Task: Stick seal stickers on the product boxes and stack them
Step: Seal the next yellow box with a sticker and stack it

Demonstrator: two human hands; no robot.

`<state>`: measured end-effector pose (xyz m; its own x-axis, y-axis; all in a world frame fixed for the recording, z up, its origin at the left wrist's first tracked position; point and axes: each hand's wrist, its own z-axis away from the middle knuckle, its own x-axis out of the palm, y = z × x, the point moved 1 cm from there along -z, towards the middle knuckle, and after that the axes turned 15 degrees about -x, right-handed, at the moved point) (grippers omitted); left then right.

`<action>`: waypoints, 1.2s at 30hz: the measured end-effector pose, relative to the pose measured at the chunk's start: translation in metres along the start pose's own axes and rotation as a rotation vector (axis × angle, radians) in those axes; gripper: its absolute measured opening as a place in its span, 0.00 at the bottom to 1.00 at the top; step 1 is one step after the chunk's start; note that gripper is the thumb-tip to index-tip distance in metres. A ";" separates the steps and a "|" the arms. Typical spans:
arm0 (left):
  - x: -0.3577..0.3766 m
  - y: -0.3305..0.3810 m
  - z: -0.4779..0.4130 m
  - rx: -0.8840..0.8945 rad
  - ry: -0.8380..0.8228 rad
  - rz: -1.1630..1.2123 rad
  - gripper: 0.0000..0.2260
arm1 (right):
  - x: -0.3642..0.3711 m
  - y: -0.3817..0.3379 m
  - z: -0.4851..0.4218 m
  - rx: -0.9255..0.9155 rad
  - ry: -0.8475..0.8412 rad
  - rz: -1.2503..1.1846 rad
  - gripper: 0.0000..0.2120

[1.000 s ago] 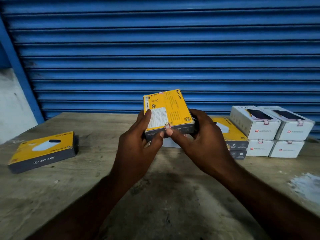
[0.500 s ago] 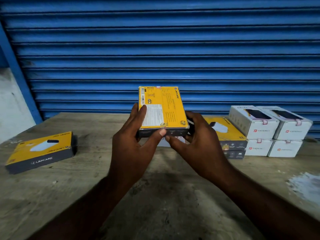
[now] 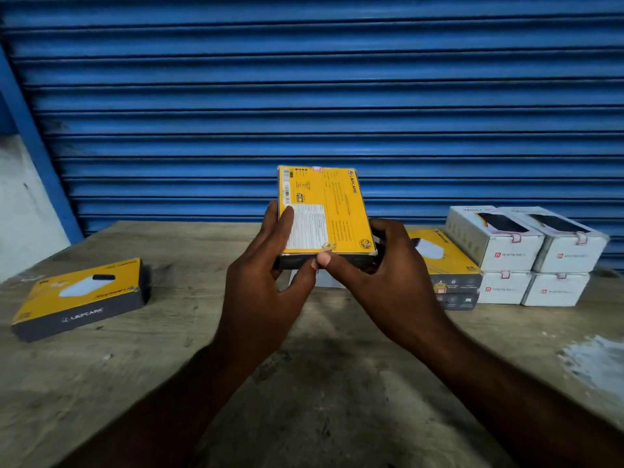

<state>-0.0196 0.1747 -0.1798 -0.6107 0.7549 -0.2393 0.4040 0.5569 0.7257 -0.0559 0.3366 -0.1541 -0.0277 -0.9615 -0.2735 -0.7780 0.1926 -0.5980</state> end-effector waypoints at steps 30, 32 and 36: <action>-0.002 0.019 0.004 -0.098 -0.140 0.207 0.36 | 0.005 0.006 -0.003 0.290 0.082 -0.580 0.26; -0.001 0.024 0.004 -0.208 -0.138 0.264 0.35 | 0.006 0.006 -0.005 0.261 0.110 -0.614 0.16; 0.003 0.023 0.004 -0.279 -0.133 0.276 0.29 | 0.009 0.003 -0.004 0.186 0.101 -0.572 0.10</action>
<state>-0.0094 0.1907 -0.1660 -0.4046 0.9111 -0.0789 0.3292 0.2256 0.9169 -0.0614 0.3282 -0.1555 0.2960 -0.9345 0.1975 -0.5644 -0.3380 -0.7531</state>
